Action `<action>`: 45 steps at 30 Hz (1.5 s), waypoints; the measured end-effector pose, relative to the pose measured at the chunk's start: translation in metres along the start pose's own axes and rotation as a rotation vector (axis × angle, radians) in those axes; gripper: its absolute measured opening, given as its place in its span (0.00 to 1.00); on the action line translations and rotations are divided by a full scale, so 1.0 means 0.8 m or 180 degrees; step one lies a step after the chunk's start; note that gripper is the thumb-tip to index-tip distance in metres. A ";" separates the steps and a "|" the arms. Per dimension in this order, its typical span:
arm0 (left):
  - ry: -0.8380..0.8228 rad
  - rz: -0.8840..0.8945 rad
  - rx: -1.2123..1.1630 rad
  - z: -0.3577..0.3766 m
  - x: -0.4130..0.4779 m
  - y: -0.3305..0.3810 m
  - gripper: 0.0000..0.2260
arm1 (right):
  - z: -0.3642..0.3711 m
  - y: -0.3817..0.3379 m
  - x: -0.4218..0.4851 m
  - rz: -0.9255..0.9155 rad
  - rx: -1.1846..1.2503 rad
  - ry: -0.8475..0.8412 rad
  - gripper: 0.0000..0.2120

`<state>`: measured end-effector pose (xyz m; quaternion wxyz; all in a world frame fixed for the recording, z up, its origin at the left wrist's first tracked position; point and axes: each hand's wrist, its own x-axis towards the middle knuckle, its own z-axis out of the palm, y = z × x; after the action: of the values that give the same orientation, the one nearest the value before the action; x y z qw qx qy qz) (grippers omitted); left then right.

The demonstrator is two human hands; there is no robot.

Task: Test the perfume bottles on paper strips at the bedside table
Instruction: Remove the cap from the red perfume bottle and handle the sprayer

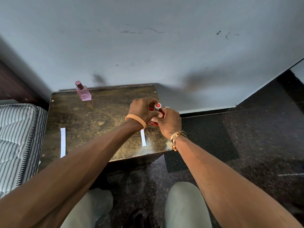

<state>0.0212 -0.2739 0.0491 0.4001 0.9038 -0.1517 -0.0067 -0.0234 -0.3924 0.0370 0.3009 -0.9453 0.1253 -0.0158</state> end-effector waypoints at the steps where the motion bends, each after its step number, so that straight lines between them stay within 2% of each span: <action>1: -0.0071 0.0047 -0.0017 0.000 -0.001 0.001 0.20 | 0.001 0.000 0.000 0.0004 0.0010 0.0013 0.12; 4: -0.0176 0.0153 -0.0048 0.000 -0.004 0.000 0.21 | 0.002 0.000 -0.001 0.0032 0.0048 0.0057 0.11; 8: 0.0085 -0.0035 -0.0028 -0.003 -0.001 -0.002 0.15 | 0.001 -0.001 -0.002 0.0009 -0.0001 0.0006 0.14; 10: 0.0117 -0.0064 -0.0015 -0.002 -0.002 0.002 0.17 | -0.001 -0.001 -0.001 -0.0011 -0.0015 0.0006 0.12; 13: -0.0164 0.0141 -0.0013 0.001 -0.005 0.006 0.23 | 0.001 0.000 -0.001 0.0046 0.0060 0.0037 0.08; 17: -0.0085 0.0130 0.0061 0.004 -0.003 0.001 0.17 | 0.005 0.000 -0.002 0.0062 0.0048 0.0061 0.09; 20: 0.0023 0.0074 0.0125 0.003 -0.003 0.002 0.18 | 0.004 0.000 0.000 0.0043 0.0008 0.0051 0.10; 24: -0.0328 0.0216 0.0111 -0.001 -0.002 0.004 0.22 | 0.004 0.000 0.000 0.0051 -0.0030 0.0053 0.11; 29: -0.0027 0.0074 0.0029 -0.005 -0.002 -0.003 0.14 | 0.004 0.000 -0.002 -0.0014 -0.0053 0.0017 0.12; 32: 0.0058 0.0027 0.0039 -0.003 -0.004 0.001 0.18 | 0.003 -0.003 0.000 -0.0015 -0.0025 0.0007 0.11; 35: -0.0178 0.0188 0.0113 0.000 -0.006 0.001 0.24 | 0.003 -0.002 0.000 0.0020 0.0020 0.0026 0.09; 39: 0.0000 0.0177 0.0116 -0.002 -0.005 -0.001 0.15 | 0.005 -0.001 -0.001 0.0031 -0.0056 0.0042 0.13; 41: 0.0103 0.0107 0.0175 -0.002 -0.004 0.002 0.14 | 0.004 -0.002 0.000 0.0032 -0.0058 0.0057 0.12; 45: -0.0177 0.0141 0.0050 -0.001 -0.005 0.003 0.21 | 0.003 -0.003 0.000 0.0031 -0.0076 0.0080 0.09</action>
<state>0.0166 -0.2733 0.0509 0.3887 0.9028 -0.1827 -0.0218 -0.0228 -0.3893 0.0365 0.2881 -0.9479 0.1338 -0.0247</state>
